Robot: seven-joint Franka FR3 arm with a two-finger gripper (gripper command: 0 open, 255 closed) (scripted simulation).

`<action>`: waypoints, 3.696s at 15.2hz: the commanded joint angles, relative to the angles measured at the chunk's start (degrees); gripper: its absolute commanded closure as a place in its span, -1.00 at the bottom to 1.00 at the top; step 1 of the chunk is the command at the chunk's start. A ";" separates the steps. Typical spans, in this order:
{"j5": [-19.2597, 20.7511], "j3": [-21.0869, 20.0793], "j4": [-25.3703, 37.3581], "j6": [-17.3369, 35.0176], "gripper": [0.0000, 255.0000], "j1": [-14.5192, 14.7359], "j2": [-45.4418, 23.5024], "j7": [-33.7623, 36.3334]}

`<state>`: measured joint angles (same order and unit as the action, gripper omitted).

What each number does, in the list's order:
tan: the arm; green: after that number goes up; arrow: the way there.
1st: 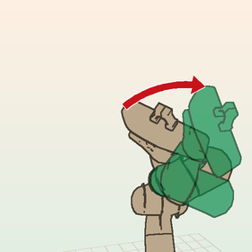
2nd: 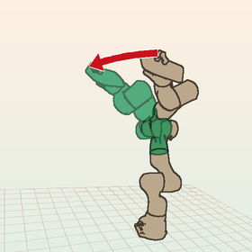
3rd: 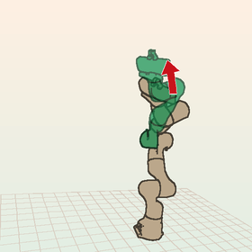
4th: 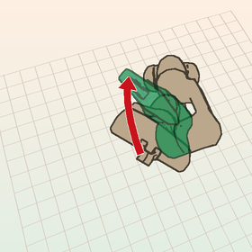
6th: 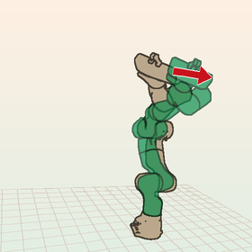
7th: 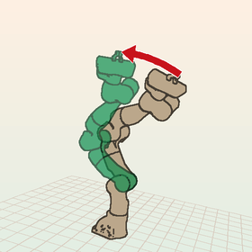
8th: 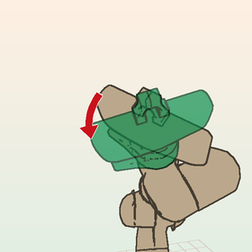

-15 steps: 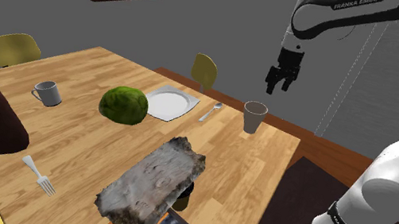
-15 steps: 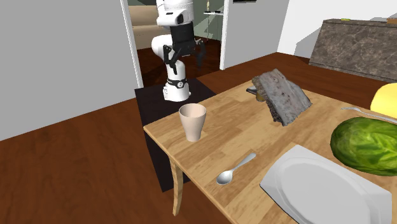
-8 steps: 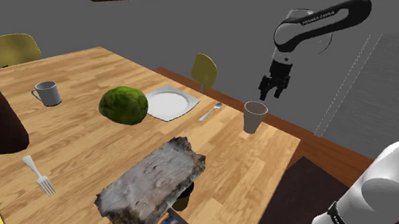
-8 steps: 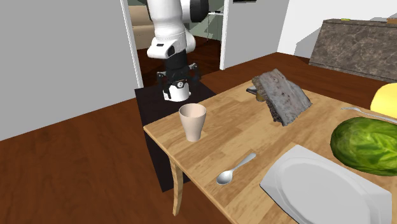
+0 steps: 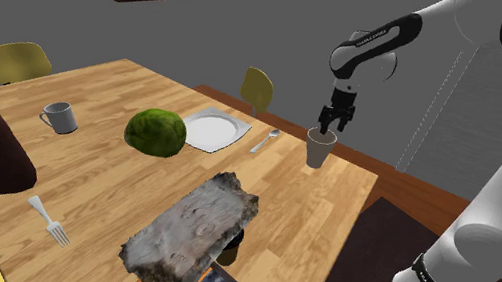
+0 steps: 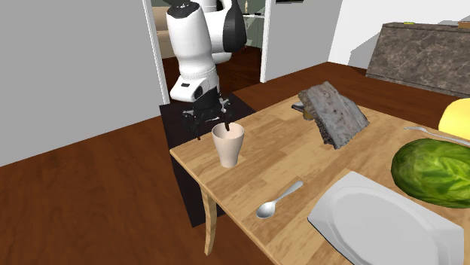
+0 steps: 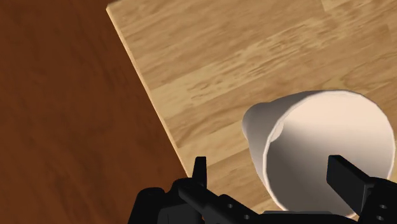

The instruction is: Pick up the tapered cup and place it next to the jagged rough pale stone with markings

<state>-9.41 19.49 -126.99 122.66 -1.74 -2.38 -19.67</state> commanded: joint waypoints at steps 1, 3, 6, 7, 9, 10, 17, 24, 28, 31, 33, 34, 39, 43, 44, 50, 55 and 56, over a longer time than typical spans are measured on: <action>-0.51 -0.10 -0.93 1.63 -1.00 0.06 -0.75 -0.37; -1.19 -0.26 -1.91 3.54 -1.00 0.14 -1.78 -0.82; -1.19 -0.26 -1.91 3.54 -1.00 0.14 -1.78 -0.82; -1.19 -0.26 -1.91 3.54 -1.00 0.14 -1.78 -0.82; -1.19 -0.26 -1.91 3.54 -1.00 0.14 -1.78 -0.82; -1.19 -0.26 -1.91 3.54 -1.00 0.14 -1.78 -0.82; -1.18 -0.26 -1.92 3.52 1.00 0.14 -1.75 -0.82; -0.32 -0.17 -1.10 1.40 1.00 0.19 -0.28 -0.02; 0.70 -0.12 0.15 -1.48 1.00 0.22 1.54 0.96; 1.36 -0.12 1.23 -3.66 1.00 0.23 2.78 1.63; 1.75 -0.13 2.01 -5.13 1.00 0.23 3.54 2.04; 1.93 -0.14 2.42 -5.86 1.00 0.23 3.90 2.24; 2.72 -0.21 4.65 -9.55 1.00 0.24 5.53 3.15; 3.22 -0.29 6.65 -12.52 1.00 0.25 6.60 3.78; 3.32 -0.31 7.19 -13.27 1.00 0.25 6.84 3.93; 3.83 -0.42 10.64 -17.75 1.00 0.27 7.99 4.72; 4.09 -0.50 13.86 -21.51 1.00 0.29 8.59 5.27; 4.13 -0.51 14.55 -22.27 1.00 0.30 8.67 5.37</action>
<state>-5.32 19.02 -113.19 101.24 -1.48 6.19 -14.47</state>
